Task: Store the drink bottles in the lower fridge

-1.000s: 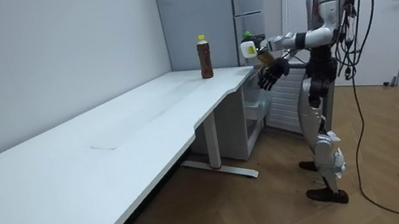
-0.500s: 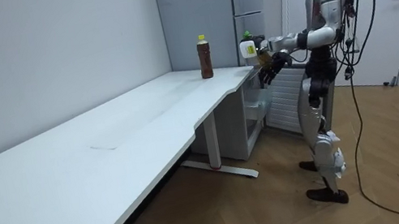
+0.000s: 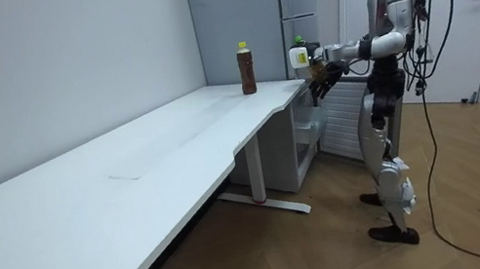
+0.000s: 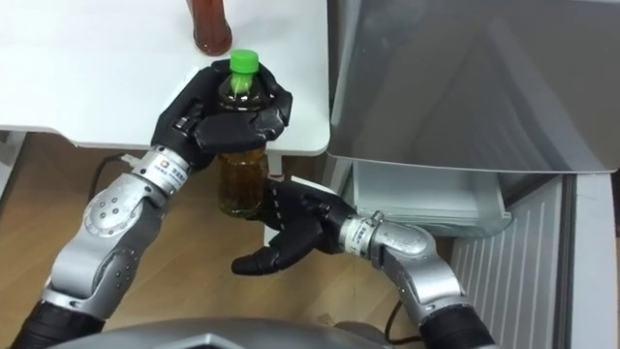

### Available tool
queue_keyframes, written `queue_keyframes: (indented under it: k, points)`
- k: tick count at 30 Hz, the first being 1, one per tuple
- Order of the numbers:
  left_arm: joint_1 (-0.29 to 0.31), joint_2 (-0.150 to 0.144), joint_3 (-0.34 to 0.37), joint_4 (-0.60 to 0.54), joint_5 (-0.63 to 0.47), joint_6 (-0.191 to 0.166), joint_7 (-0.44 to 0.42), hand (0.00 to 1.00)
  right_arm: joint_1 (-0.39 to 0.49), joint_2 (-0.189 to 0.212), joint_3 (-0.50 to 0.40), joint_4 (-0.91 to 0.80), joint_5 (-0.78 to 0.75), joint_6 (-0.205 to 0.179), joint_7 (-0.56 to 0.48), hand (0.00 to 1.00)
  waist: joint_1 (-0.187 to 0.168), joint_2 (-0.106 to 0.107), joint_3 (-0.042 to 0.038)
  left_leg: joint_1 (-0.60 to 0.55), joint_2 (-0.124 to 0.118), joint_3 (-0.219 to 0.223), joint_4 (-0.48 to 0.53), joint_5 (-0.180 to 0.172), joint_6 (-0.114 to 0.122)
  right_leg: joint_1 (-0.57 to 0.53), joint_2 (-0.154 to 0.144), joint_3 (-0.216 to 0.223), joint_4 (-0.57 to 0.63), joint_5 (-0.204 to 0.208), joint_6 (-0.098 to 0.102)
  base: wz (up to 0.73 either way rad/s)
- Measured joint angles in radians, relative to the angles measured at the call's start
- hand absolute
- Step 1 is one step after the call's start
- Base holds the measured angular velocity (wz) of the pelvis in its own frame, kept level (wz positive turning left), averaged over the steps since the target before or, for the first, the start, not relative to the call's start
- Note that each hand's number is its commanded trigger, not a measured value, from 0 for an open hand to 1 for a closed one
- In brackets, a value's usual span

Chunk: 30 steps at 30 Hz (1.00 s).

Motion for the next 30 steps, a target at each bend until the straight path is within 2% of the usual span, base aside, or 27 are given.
queue_keyframes:
  k: [9, 14, 23, 24, 25, 26, 27, 28, 30]
  points:
    - [0.013, 0.001, -0.018, 0.063, -0.007, -0.005, -0.01, 1.0, 0.004, 0.0, 0.011, 0.0, 0.017, 0.001, -0.011, 0.0, -0.001, 0.001, 0.0001, -0.005, 0.0, 0.003, 0.0, 0.0, 0.0, -0.008, 0.0, 0.001, 0.001, 0.0, 0.0, 0.0]
    - [0.017, 0.001, -0.018, 0.096, -0.034, -0.007, -0.027, 1.0, 0.005, -0.001, 0.019, 0.0, 0.038, 0.034, -0.021, 0.0, -0.001, 0.002, 0.0003, -0.006, 0.0, 0.003, -0.001, 0.0, 0.0, -0.009, -0.001, 0.0, 0.002, 0.0, 0.0, 0.0]
    - [0.018, 0.002, -0.017, 0.116, -0.068, -0.007, -0.045, 1.0, 0.005, -0.001, 0.024, 0.0, 0.086, 0.039, -0.03, 0.0, -0.002, 0.003, 0.0, -0.004, 0.0, 0.003, -0.001, 0.0, 0.0, -0.009, -0.001, 0.001, 0.005, 0.0, 0.0, 0.0]
    - [0.018, 0.002, -0.017, 0.119, -0.075, -0.007, -0.046, 1.0, 0.005, -0.001, 0.024, 0.0, 0.093, 0.041, -0.031, 0.04, -0.002, 0.003, 0.0, -0.004, 0.0, 0.003, -0.001, 0.0, 0.0, -0.009, -0.001, 0.001, 0.005, 0.0, 0.0, 0.0]
    - [0.018, 0.002, -0.017, 0.124, -0.099, -0.007, -0.046, 1.0, 0.005, -0.002, 0.027, 0.0, 0.117, 0.044, -0.034, 0.21, -0.003, 0.003, 0.0, -0.004, 0.0, 0.003, -0.001, 0.0, 0.0, -0.009, -0.001, 0.001, 0.006, 0.0, 0.0, 0.0]
    - [0.018, 0.003, -0.017, 0.128, -0.118, -0.007, -0.046, 1.0, 0.006, -0.003, 0.029, 0.0, 0.135, 0.045, -0.038, 0.58, -0.003, 0.003, 0.0, -0.004, 0.0, 0.003, 0.0, 0.0, 0.0, -0.009, -0.001, 0.001, 0.006, 0.0, 0.0, 0.0]
    - [0.018, 0.003, -0.017, 0.129, -0.128, -0.007, -0.046, 1.0, 0.006, -0.003, 0.03, 0.0, 0.146, 0.045, -0.04, 0.75, -0.003, 0.003, 0.0, -0.004, 0.0, 0.003, 0.0, 0.0, 0.0, -0.009, -0.001, 0.001, 0.006, 0.0, 0.0, 0.0]
    - [0.018, 0.003, -0.017, 0.13, -0.139, -0.007, -0.046, 1.0, 0.006, -0.005, 0.031, 0.0, 0.159, 0.045, -0.042, 1.0, -0.003, 0.003, 0.0, -0.004, 0.0, 0.003, 0.0, 0.0, 0.0, -0.009, -0.001, 0.001, 0.007, 0.0, 0.0, 0.0]
    - [0.019, 0.003, -0.018, 0.13, -0.141, -0.006, -0.048, 1.0, 0.006, -0.005, 0.031, 0.0, 0.164, 0.045, -0.046, 1.0, -0.003, 0.003, 0.0, -0.003, 0.0, 0.003, 0.0, 0.0, 0.0, -0.009, -0.001, 0.001, 0.01, 0.0, 0.0, 0.0]
